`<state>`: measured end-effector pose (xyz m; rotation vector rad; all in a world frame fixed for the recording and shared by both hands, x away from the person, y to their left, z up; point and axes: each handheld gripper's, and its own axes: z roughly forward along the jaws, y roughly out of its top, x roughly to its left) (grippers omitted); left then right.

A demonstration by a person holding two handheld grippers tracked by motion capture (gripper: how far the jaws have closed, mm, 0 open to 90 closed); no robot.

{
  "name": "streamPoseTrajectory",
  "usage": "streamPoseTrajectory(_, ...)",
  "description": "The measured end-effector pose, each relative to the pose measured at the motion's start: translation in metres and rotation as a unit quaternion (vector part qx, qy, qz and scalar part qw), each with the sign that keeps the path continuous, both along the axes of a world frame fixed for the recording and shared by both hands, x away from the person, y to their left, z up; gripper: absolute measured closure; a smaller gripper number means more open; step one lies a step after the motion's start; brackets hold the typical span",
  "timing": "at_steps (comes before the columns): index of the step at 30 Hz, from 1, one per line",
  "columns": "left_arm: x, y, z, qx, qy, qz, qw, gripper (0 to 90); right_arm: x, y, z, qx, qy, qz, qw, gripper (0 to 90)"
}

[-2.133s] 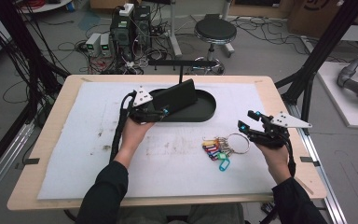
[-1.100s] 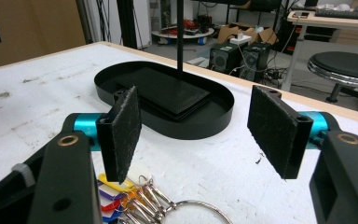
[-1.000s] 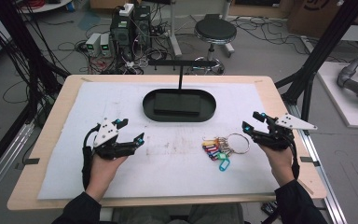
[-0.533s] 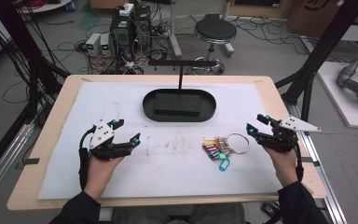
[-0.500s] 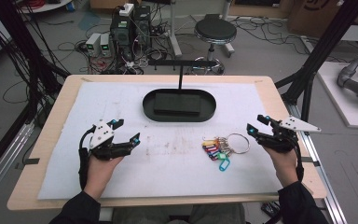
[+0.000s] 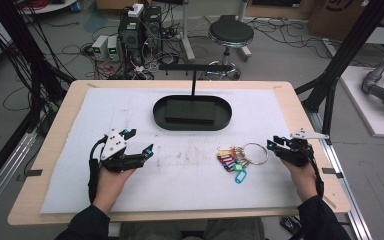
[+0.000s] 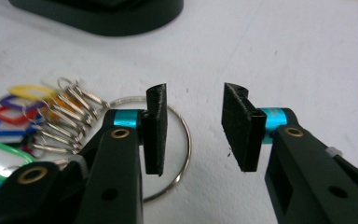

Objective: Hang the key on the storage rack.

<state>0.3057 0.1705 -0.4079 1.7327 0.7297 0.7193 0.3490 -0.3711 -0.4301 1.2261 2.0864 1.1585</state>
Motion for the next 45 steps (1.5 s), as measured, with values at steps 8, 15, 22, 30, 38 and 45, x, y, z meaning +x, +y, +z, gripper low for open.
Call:
streamPoseTrajectory(8,0.000,0.000,-0.001,-0.002,0.000,-0.002,1.0000,23.2,0.007,0.008,-0.010,-0.029,0.037,-0.006,0.9989,72.5)
streamPoseTrajectory(15,0.000,-0.002,-0.003,-0.001,0.002,-0.007,1.0000,23.3,0.014,0.012,-0.018,-0.050,0.064,-0.004,0.9967,74.7)
streamPoseTrajectory(22,0.000,-0.003,-0.004,0.001,0.005,-0.008,1.0000,23.2,0.015,0.017,-0.022,-0.071,0.068,-0.002,0.9952,76.7)
streamPoseTrajectory(30,0.000,-0.005,-0.004,0.002,0.005,-0.010,0.9999,23.2,0.014,0.019,-0.021,-0.066,0.069,0.002,0.9954,87.7)
streamPoseTrajectory(38,0.000,-0.005,-0.005,0.001,0.005,-0.010,0.9999,23.3,0.010,0.013,-0.008,-0.009,0.034,0.000,0.9994,87.7)
streamPoseTrajectory(45,0.000,-0.006,-0.005,0.001,0.006,-0.012,0.9999,23.3,0.003,0.015,0.003,0.035,0.002,0.009,0.9993,87.7)
